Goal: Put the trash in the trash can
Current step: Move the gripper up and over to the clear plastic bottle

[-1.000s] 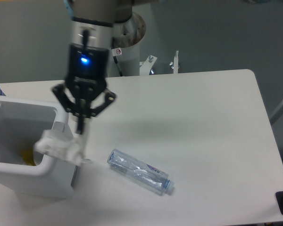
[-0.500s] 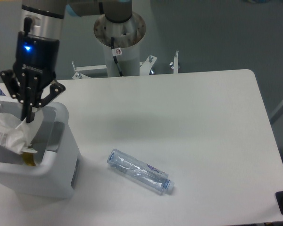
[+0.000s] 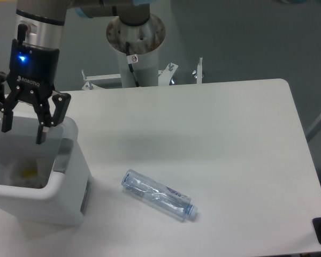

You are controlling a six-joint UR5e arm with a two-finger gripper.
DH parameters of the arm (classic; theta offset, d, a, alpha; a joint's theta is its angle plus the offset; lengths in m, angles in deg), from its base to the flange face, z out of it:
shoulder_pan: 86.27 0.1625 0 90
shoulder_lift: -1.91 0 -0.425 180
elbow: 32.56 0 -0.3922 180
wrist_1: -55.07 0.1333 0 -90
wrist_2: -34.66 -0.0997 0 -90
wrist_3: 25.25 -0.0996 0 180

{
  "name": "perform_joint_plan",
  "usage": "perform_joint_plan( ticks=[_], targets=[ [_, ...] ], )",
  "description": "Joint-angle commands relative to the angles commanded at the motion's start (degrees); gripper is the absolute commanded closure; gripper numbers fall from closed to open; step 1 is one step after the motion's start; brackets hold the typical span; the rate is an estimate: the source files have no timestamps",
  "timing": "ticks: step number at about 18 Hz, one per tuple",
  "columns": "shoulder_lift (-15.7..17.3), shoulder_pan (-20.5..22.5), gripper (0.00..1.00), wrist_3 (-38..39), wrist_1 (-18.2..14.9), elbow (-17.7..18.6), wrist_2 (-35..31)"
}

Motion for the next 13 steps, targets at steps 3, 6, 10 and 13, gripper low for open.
perform_joint_plan(
  ticks=[3, 6, 10, 13],
  targets=[
    [-2.55, 5.81, 0.0, 1.84, 0.0, -1.58, 0.44],
    [-3.96, 10.91, 0.0, 6.49, 0.0, -1.5, 0.44],
    [-6.77, 16.1, 0.0, 10.19, -0.17, -1.06, 0.35],
    [-8.79, 18.12, 0.0, 12.65, -0.7, -1.06, -0.17]
  ],
)
